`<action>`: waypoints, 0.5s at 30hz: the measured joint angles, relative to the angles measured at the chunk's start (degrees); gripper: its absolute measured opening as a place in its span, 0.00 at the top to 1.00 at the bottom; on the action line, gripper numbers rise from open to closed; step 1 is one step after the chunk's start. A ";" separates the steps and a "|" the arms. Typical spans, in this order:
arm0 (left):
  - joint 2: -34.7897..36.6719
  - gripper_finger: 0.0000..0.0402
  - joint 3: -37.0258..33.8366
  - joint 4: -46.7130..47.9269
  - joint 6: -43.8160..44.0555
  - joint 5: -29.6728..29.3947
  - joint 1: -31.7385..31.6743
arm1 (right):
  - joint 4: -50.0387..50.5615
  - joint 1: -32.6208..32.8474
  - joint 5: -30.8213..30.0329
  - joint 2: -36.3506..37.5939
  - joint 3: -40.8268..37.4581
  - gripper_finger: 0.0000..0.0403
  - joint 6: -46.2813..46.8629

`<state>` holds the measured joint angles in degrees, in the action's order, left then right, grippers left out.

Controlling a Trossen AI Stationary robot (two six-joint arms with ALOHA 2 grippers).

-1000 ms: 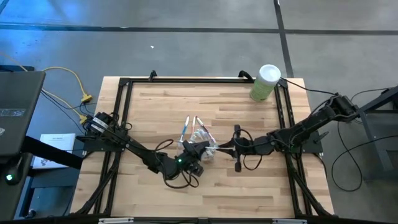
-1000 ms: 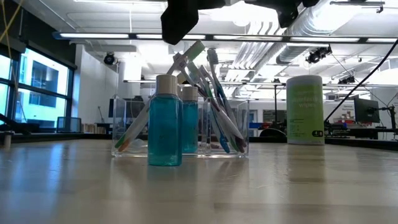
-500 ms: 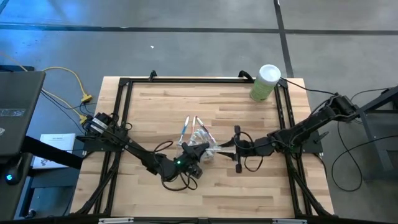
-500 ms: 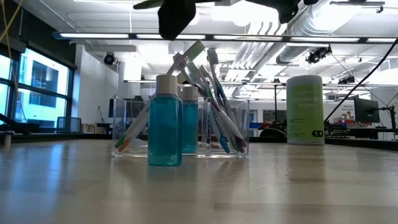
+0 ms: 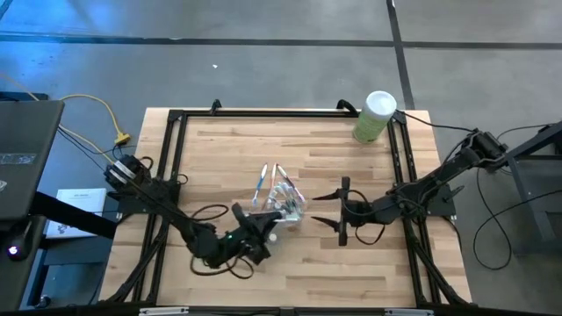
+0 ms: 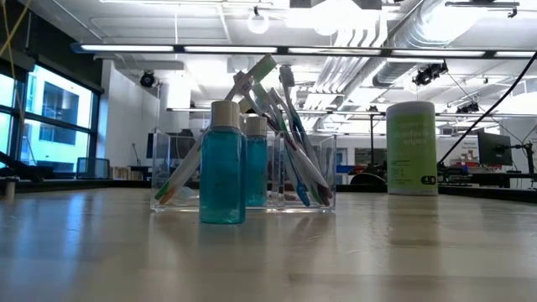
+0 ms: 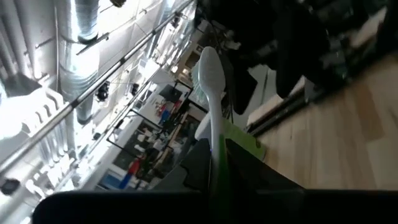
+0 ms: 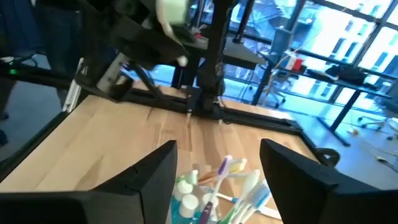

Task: Pick & Place toothbrushing station
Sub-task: Put the green toothbrush into the transparent organizer

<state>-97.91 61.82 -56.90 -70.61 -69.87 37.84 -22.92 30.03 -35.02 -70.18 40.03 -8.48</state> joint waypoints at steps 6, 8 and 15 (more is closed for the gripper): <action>3.19 0.94 -0.11 0.69 1.66 -0.89 1.69 | 0.25 0.87 -1.22 0.66 0.00 0.47 -0.37; 4.69 0.94 -0.11 2.08 1.90 -1.04 1.82 | 0.49 1.08 -1.50 0.66 0.00 0.48 -0.35; 14.98 0.94 -0.13 23.62 15.22 3.82 -1.04 | 0.48 1.13 -2.85 0.66 0.00 0.51 -0.29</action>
<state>-82.94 61.69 -33.29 -55.39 -66.05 36.80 -22.44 31.16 -37.87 -69.52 40.03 -8.78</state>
